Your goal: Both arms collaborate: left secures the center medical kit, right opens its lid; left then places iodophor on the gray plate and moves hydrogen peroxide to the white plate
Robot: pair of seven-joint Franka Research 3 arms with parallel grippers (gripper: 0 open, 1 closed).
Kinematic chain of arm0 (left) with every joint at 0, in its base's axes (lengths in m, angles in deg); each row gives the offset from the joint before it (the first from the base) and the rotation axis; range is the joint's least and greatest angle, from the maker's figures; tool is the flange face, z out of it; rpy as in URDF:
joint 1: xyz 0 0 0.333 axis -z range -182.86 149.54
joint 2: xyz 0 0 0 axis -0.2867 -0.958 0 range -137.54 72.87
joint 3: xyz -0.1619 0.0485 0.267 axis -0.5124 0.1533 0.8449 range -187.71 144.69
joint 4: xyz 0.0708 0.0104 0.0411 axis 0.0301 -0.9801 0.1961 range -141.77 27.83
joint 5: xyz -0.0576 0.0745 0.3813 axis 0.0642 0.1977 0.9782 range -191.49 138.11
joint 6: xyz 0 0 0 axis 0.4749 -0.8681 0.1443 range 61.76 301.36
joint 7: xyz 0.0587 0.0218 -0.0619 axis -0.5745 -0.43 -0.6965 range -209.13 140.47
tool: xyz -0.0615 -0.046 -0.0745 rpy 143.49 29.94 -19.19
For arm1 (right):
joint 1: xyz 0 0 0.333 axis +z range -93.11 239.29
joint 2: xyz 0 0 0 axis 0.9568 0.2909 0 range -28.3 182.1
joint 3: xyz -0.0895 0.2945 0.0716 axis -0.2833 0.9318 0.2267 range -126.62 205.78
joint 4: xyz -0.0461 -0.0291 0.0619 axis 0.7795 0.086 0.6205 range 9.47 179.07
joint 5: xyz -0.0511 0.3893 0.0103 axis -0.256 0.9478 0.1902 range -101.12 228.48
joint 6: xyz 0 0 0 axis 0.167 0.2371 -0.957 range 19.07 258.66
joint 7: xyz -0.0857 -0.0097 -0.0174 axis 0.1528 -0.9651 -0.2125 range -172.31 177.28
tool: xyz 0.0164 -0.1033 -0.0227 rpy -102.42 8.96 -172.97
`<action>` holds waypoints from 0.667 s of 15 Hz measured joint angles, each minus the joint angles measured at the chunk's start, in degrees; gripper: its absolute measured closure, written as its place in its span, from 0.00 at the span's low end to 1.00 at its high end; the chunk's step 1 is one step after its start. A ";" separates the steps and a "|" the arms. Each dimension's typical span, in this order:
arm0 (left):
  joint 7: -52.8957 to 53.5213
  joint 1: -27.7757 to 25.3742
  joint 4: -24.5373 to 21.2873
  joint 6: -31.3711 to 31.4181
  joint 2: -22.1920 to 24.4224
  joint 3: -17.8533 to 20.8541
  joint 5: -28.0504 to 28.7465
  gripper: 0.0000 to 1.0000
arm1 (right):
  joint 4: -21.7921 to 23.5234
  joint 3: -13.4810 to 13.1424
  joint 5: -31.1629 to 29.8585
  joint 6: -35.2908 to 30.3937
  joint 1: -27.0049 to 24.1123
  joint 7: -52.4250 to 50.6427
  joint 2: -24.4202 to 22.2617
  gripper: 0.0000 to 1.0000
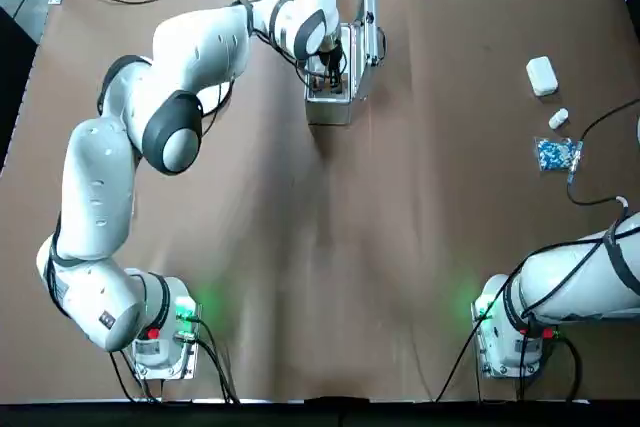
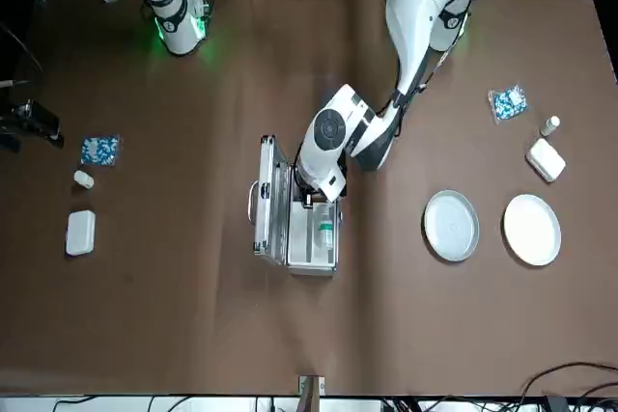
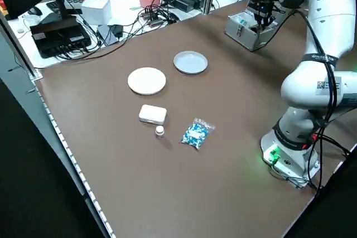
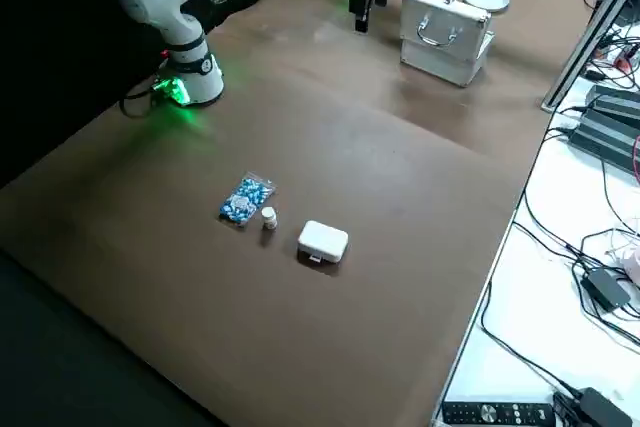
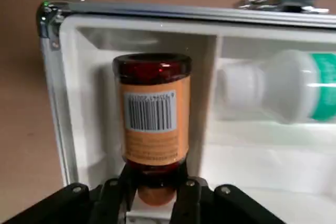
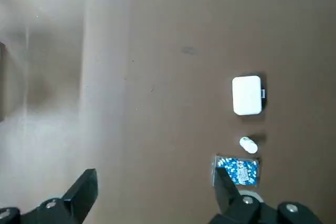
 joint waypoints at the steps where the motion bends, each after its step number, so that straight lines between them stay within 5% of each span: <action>1: -0.01 -0.17 0.44 0.10 0.18 0.08 0.00 0.67 | 0.02 0.00 -0.02 0.04 0.00 0.00 0.00 0.02; 10: -0.43 -5.54 0.81 -2.33 8.87 -1.31 -0.68 0.67 | 0.14 0.13 -0.07 0.14 0.13 0.00 0.00 0.02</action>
